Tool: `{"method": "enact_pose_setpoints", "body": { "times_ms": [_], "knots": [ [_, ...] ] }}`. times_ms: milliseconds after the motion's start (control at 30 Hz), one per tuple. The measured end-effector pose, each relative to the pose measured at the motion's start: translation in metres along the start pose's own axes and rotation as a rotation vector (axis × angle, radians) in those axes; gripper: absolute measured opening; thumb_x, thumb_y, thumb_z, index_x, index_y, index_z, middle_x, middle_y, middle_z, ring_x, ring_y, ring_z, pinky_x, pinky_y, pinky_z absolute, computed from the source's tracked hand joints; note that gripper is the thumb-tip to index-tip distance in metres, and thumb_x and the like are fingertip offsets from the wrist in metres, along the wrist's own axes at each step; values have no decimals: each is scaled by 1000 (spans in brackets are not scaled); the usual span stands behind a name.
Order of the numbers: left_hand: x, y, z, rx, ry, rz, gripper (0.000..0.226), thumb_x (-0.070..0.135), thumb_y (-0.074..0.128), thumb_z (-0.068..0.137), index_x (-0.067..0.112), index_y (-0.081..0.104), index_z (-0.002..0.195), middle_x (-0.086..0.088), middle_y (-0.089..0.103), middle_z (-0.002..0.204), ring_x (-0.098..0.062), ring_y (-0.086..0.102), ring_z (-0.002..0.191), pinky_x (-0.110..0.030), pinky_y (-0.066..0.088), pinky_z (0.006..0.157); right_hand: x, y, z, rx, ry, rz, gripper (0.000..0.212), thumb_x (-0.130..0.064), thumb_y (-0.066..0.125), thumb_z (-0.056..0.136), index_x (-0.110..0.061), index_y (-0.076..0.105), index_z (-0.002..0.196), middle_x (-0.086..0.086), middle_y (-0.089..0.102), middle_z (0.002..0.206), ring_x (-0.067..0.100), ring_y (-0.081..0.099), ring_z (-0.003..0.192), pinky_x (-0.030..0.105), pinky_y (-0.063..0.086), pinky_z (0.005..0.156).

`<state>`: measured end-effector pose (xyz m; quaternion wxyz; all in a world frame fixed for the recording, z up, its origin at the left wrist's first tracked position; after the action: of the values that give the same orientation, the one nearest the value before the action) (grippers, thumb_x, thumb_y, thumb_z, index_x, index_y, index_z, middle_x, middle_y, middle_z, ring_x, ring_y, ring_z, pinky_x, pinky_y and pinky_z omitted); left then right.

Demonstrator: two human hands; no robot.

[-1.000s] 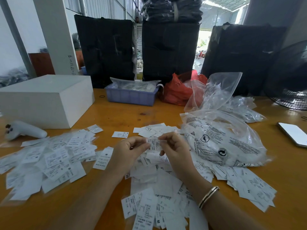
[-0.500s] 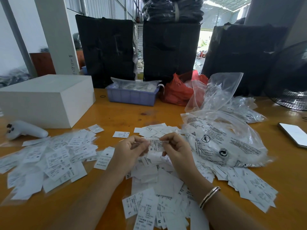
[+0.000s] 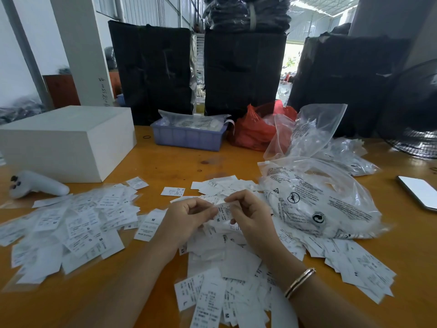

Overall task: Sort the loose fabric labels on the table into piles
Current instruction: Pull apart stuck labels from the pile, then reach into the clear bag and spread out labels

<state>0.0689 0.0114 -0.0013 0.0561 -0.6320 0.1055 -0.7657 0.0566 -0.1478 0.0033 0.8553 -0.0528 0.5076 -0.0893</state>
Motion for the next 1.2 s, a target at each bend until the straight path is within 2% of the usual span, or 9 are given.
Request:
{"method": "enact_pose_setpoints", "body": {
  "times_ms": [67, 200, 367, 433, 533, 767, 900, 1033, 1200],
  "knots": [
    [-1, 0, 0, 0, -7, 12, 24, 43, 73, 65, 26, 70, 82, 17, 71, 75, 1, 65, 67, -11, 47, 54, 1, 2, 1, -25, 19, 17, 31, 2, 53, 91, -28, 62, 90, -15, 64, 72, 11, 60, 63, 42, 54, 65],
    [-2, -3, 1, 50, 3, 1, 31, 49, 72, 64, 25, 65, 83, 14, 72, 74, -1, 66, 65, -16, 49, 57, 3, 3, 1, -26, 42, 67, 29, 0, 56, 90, -28, 59, 96, -12, 66, 69, 8, 61, 62, 33, 53, 66],
    [5, -2, -1, 22, 62, -58, 38, 55, 66, 57, 23, 69, 78, 12, 72, 70, -1, 66, 64, -10, 48, 55, 6, 0, 2, -11, 56, 71, 25, 1, 56, 90, -22, 63, 86, -14, 64, 69, 6, 59, 62, 39, 54, 66],
    [5, 0, -2, -3, 62, -71, 31, 49, 68, 63, 24, 70, 80, 10, 72, 72, -4, 67, 66, -12, 49, 56, 7, -2, 2, 2, 56, 64, 25, 1, 56, 91, -23, 63, 85, -13, 65, 70, 6, 60, 63, 37, 54, 66],
    [2, -1, 0, 12, 62, -33, 1, 25, 69, 81, 25, 70, 81, 11, 72, 72, -4, 67, 67, -11, 50, 57, 7, -3, 2, 12, 38, 65, 28, 0, 56, 90, -26, 64, 83, -13, 65, 71, 6, 60, 63, 32, 54, 64],
    [-1, -3, 1, 64, 73, -9, 2, 28, 70, 79, 26, 69, 79, 14, 70, 70, 0, 65, 64, -9, 47, 54, 6, 3, 1, -61, 50, 62, 25, 2, 56, 90, -21, 64, 86, -9, 65, 73, 9, 60, 64, 41, 53, 65],
    [-1, -3, 2, 77, 77, 17, 4, 31, 72, 77, 28, 68, 78, 17, 70, 74, 1, 65, 70, -11, 48, 55, 7, 6, 2, -93, 76, 57, 24, 1, 57, 90, -23, 62, 90, -10, 67, 72, 9, 62, 63, 33, 54, 66],
    [2, -4, 1, 91, 117, 137, 25, 53, 64, 70, 31, 64, 80, 25, 68, 72, 4, 64, 70, -11, 49, 56, 6, 7, 2, -101, 77, 85, 25, 1, 57, 90, -23, 62, 92, -6, 65, 68, 10, 63, 62, 28, 54, 65],
    [6, -5, -1, 101, 149, 164, 45, 65, 54, 66, 21, 65, 69, 16, 66, 61, 0, 60, 53, -8, 43, 48, 6, 6, 2, -108, 83, 80, 26, 2, 56, 90, -24, 62, 93, 12, 49, 64, 11, 55, 58, 29, 53, 62]
  ]
}}
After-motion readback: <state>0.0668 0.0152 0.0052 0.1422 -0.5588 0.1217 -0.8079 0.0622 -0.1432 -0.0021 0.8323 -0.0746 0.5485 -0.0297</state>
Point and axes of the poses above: each hand's wrist, its own z-axis towards the middle knuckle, its own y-axis out of the palm, x = y × z, the point moved 5 cm from there along z, towards the middle knuckle
